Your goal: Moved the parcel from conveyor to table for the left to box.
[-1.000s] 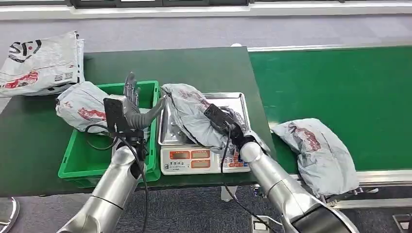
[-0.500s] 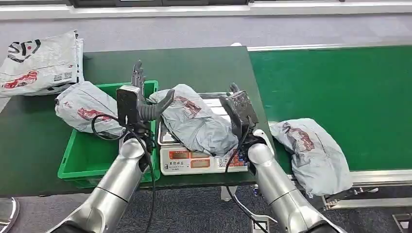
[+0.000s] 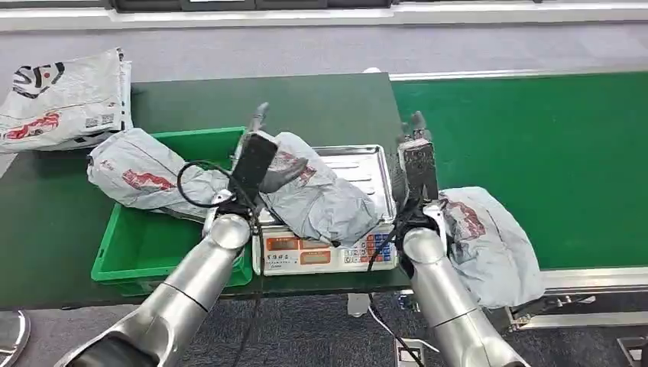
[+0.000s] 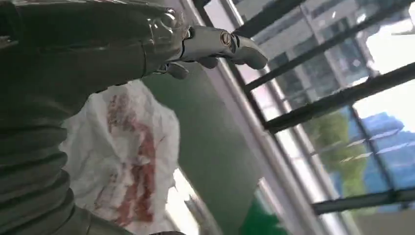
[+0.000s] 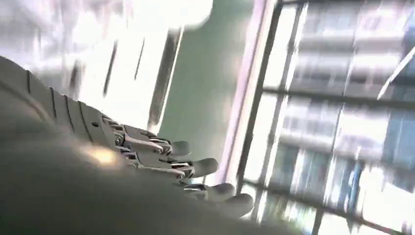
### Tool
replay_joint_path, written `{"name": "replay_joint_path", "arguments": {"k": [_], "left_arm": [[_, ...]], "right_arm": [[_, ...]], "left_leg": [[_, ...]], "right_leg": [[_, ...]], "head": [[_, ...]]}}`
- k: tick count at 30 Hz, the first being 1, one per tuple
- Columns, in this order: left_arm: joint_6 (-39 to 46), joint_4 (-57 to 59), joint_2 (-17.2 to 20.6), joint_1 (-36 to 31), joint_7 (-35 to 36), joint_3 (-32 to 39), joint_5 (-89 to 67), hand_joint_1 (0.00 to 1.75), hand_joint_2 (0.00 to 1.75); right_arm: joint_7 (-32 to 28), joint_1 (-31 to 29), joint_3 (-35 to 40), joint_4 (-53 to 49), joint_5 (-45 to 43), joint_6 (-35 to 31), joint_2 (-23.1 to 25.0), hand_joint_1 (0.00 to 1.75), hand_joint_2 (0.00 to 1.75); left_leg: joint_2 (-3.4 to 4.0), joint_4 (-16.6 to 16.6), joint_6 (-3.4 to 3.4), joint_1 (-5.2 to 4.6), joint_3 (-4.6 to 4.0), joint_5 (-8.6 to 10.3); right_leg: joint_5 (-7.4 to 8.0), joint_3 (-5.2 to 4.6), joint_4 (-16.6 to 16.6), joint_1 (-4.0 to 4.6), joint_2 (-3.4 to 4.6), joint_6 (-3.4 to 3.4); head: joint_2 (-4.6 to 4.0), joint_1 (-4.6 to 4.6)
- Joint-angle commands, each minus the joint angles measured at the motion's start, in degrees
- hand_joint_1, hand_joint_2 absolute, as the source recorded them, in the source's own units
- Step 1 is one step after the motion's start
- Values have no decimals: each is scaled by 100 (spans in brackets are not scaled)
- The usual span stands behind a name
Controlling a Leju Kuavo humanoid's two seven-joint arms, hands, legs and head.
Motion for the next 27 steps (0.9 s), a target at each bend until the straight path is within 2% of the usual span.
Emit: {"name": "replay_joint_path", "arguments": {"k": [1, 4, 5, 6, 9, 12, 13, 14, 17, 21, 25, 27], "left_arm": [[-181, 1923, 35, -432, 519, -1533, -1298, 0, 175], [-235, 1982, 40, -405, 700, -1647, -1686, 0, 175], [-603, 2125, 26, -408, 888, -1782, -1917, 0, 175], [-763, 2193, 25, -382, 969, -1838, -2066, 0, 175], [-1058, 2333, 25, -388, 1064, -2020, -2342, 0, 175], [-1742, 2510, 47, -483, 1192, -2338, -2767, 0, 175], [-1997, 2550, 64, -508, 1200, -2399, -2893, 19, 175], [-2006, 2551, 63, -509, 1197, -2396, -2896, 175, 175], [-1859, 2471, 80, -601, 1078, -2046, -2763, 175, 175], [-1902, 2445, 80, -657, 1080, -2014, -2764, 175, 175], [-1235, 2090, 114, -705, 849, -1187, -2326, 175, 175], [-1245, 2013, 140, -808, 823, -1132, -2318, 175, 175]], "right_arm": [[-104, -34, -934, 616, 405, -306, -210, 0, 0], [-73, -21, -1017, 591, 464, -310, -173, 0, 0], [-39, -56, -1025, 654, 478, -231, -200, 0, 0], [-39, -86, -1048, 708, 432, -172, -221, 0, 175], [-123, -129, -1078, 812, 319, -112, -249, 0, 175], [-221, -218, -1033, 1008, 110, 26, -262, 0, 175], [-289, -232, -999, 1060, 56, 30, -249, 0, 175], [-293, -233, -996, 1064, 53, 30, -244, 0, 175], [-210, -37, -938, 793, 41, 80, -222, 0, 175], [-183, 14, -938, 705, 52, 74, -227, 0, 175], [-10, 169, -982, 489, 82, 210, -243, 0, 175], [0, 192, -994, 477, 73, 233, -250, 0, 175]], "left_leg": [[-13, -15, 5, -1, 20, 3], [8, -9, 2, -1, 14, -1], [6, -13, 2, -1, 16, 0], [3, -9, 1, 0, 14, -1], [9, -10, 1, -5, 15, -1], [11, -15, 4, -1, 17, 2], [11, -10, 3, -4, 15, 0], [17, -15, 4, -5, 20, 2], [15, -11, 3, -3, 24, 1], [11, -10, 4, -2, 28, 7], [11, -9, 10, -2, 24, 13], [8, -5, 12, -1, 17, 18]], "right_leg": [[0, 28, -18, 0, -15, 2], [2, 14, -10, 1, 6, -1], [3, 17, -14, 1, 3, -2], [1, 14, -11, 3, 1, -2], [2, 10, -7, 1, 9, -1], [7, 16, -17, 6, 10, -1], [5, 15, -10, 4, 11, 0], [8, 17, -13, 3, 16, 0], [7, 26, -9, 1, 16, 0], [12, 33, -10, 0, 6, 1], [18, 28, -7, -1, 5, 1], [25, 21, -4, 0, 3, 2]], "head": [[2, 2], [2, 0], [2, 0], [2, 0], [2, 0], [0, 0], [0, 0], [2, 0], [2, 0], [2, 0], [2, 0], [2, 0]]}}
